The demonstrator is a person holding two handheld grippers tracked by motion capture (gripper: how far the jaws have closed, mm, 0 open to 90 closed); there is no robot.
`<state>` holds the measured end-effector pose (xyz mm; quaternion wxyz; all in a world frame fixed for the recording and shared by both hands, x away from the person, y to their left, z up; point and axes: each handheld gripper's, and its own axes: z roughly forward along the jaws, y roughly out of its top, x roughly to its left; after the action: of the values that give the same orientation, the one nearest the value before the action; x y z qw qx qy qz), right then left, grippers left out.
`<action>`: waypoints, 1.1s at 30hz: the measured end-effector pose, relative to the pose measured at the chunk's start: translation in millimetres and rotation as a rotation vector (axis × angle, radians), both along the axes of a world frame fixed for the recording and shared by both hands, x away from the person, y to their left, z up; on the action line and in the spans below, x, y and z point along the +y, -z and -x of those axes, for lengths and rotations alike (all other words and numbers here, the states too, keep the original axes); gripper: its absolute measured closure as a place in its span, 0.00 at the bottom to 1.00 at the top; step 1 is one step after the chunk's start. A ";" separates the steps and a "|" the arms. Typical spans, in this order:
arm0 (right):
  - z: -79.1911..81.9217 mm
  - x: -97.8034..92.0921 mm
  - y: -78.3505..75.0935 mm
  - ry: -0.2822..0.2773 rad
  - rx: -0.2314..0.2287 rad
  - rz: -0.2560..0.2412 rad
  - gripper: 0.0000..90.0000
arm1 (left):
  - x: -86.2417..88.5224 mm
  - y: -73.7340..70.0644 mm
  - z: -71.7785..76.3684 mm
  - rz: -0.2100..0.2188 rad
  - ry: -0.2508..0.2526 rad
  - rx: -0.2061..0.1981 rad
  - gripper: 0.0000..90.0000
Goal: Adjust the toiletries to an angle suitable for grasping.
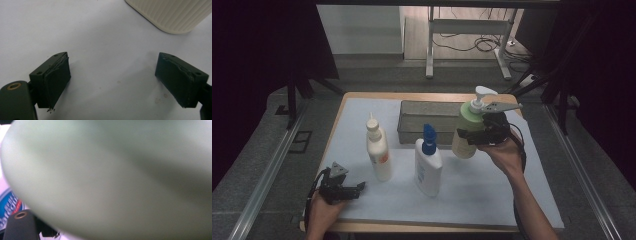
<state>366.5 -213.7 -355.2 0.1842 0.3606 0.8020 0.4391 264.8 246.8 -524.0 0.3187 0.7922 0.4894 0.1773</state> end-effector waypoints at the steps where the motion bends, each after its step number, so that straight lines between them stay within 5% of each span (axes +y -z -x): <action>1: -1.3 2.1 -2.3 -0.003 -0.001 -0.004 0.14 | 0.1 0.0 -0.1 -0.001 0.001 0.000 0.14; 33: -48.5 51.2 -25.8 -0.021 -0.002 -0.012 0.14 | 0.1 0.1 0.1 -0.001 0.002 -0.001 0.14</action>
<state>415.0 -162.5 -329.4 0.1780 0.3528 0.8029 0.4463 264.7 246.9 -524.1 0.3186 0.7927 0.4885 0.1776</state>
